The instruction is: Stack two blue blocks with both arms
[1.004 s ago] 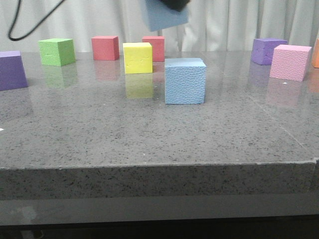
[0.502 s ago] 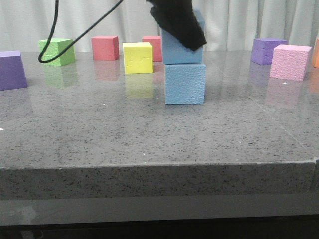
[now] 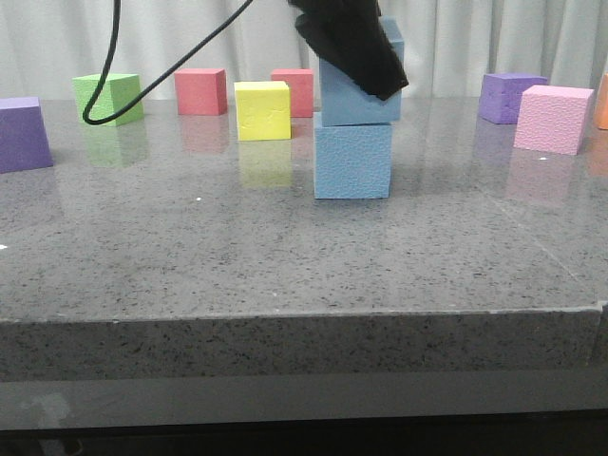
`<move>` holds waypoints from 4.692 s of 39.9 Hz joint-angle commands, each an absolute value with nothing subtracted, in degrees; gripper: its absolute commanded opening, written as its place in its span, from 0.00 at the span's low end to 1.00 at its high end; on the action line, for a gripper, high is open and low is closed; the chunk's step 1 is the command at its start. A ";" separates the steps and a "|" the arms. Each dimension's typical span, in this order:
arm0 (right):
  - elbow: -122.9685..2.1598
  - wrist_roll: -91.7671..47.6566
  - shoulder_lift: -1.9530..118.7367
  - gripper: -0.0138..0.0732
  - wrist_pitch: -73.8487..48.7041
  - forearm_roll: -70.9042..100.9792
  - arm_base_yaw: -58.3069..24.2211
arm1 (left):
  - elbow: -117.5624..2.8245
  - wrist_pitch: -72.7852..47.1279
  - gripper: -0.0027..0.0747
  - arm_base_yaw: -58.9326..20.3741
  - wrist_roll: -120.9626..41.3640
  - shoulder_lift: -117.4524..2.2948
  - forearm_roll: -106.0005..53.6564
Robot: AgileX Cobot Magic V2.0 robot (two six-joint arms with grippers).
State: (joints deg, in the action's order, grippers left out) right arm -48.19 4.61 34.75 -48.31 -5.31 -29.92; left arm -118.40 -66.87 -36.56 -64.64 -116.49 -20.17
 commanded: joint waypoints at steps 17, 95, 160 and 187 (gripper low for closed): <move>-49.54 4.28 34.69 0.88 -44.32 -5.80 -29.61 | -120.40 -64.43 0.82 -36.95 -63.13 -113.10 -19.69; -49.54 4.28 34.69 0.88 -44.30 -5.80 -29.61 | -52.83 -43.63 0.84 -36.39 -0.88 -42.53 -6.04; -49.53 4.28 34.69 0.08 -43.55 -5.80 -29.61 | -38.99 -26.45 0.01 -35.81 -1.13 -30.88 -5.83; -49.53 4.28 34.69 0.08 -43.52 -5.80 -29.61 | -0.94 5.33 0.01 -4.61 -1.13 -1.54 -4.35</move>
